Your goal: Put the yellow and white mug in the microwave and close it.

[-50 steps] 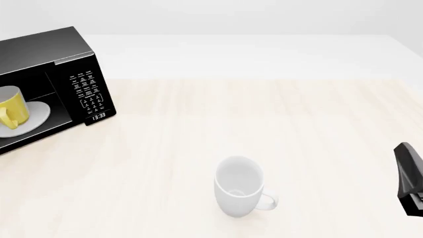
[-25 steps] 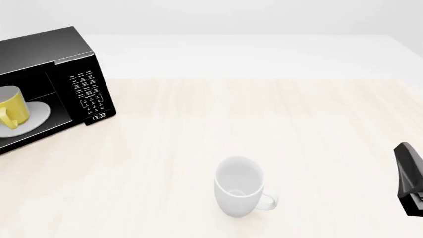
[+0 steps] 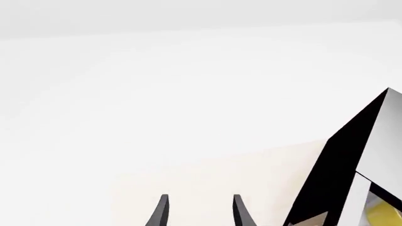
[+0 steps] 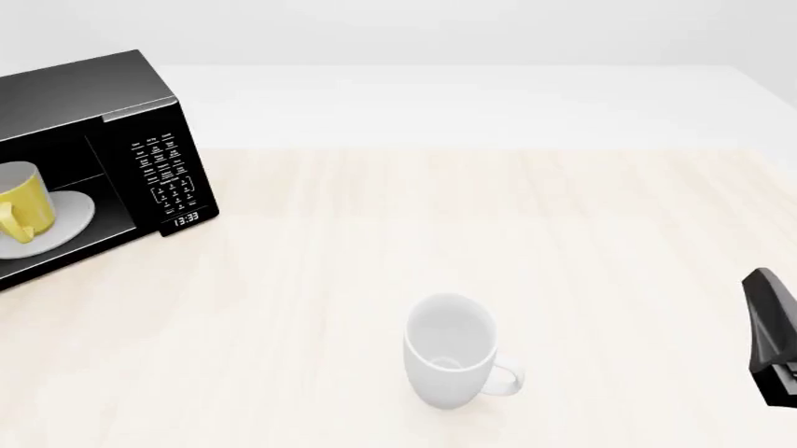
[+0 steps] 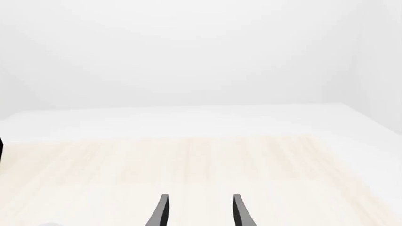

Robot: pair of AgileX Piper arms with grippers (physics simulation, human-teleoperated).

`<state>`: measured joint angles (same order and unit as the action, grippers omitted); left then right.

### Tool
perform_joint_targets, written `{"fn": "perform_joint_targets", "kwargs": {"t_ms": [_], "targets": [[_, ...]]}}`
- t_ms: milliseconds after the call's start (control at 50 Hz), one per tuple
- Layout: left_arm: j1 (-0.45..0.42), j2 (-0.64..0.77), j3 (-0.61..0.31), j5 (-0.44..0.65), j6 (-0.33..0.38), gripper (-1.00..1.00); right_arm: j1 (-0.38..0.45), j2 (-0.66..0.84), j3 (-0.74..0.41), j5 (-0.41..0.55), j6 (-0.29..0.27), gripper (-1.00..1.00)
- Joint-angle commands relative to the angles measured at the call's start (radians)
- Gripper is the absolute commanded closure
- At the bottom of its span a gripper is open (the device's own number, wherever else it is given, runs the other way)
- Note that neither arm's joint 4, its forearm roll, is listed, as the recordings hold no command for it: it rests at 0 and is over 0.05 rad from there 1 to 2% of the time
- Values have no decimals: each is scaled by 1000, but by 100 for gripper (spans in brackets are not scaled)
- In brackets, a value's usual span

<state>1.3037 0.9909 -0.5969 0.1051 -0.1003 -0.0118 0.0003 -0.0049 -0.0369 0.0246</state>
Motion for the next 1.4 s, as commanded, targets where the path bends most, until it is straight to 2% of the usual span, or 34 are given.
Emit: {"fn": "perform_joint_targets", "kwargs": {"t_ms": [20,440,820,1200,1400], "targets": [[23,56,17,-35,22,-100,0,0,0,0,0,-100],[48,167,60,-115,59,-100,-1,0,0,-1,0,-100],[48,238,126,-197,125,-100,-1,0,0,-1,0,-100],[-18,308,172,-254,168,-100,-1,0,0,-2,0,-100],[-65,334,174,-262,164,-100,-1,0,0,-2,0,-100]]}}
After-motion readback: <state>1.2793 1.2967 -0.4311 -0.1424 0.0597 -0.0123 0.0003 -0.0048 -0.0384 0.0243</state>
